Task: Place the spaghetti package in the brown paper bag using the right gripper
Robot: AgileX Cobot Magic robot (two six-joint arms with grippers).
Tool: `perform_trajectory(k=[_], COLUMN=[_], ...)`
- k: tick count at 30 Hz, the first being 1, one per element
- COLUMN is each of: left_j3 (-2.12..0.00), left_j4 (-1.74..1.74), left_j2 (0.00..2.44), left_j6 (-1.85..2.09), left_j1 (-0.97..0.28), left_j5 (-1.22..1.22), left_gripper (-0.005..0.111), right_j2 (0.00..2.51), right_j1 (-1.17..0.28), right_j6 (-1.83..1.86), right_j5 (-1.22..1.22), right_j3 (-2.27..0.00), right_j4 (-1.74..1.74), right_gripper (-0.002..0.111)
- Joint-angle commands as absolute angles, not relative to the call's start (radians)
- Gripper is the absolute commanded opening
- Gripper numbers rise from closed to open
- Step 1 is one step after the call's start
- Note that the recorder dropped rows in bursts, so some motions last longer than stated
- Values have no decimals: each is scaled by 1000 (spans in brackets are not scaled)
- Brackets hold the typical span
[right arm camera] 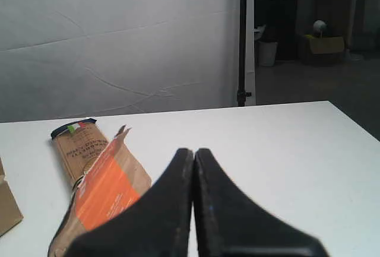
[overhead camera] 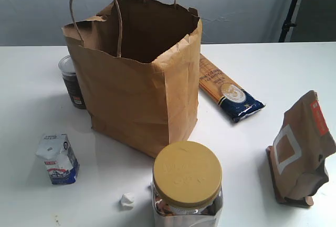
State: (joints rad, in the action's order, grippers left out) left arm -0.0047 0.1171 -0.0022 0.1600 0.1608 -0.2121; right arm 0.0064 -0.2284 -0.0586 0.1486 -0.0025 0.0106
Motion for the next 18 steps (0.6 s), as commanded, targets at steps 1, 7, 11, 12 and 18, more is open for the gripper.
perform_trajectory(k=[1, 7, 11, 12, 18], left_j3=[0, 0, 0, 0, 0], left_j4=[113, 113, 113, 113, 113], left_j2=[0, 0, 0, 0, 0], left_j6=[156, 156, 156, 156, 156], left_j1=[159, 159, 159, 159, 159], left_j5=[-210, -210, -210, -210, -210], left_gripper=[0, 0, 0, 0, 0], right_j2=[0, 0, 0, 0, 0], right_j1=[-222, -222, -222, -222, -222], right_j6=[-59, -59, -59, -59, -92], right_j5=[131, 131, 131, 131, -23], right_j3=[0, 0, 0, 0, 0], right_j4=[6, 6, 6, 6, -149], right_gripper=[0, 0, 0, 0, 0])
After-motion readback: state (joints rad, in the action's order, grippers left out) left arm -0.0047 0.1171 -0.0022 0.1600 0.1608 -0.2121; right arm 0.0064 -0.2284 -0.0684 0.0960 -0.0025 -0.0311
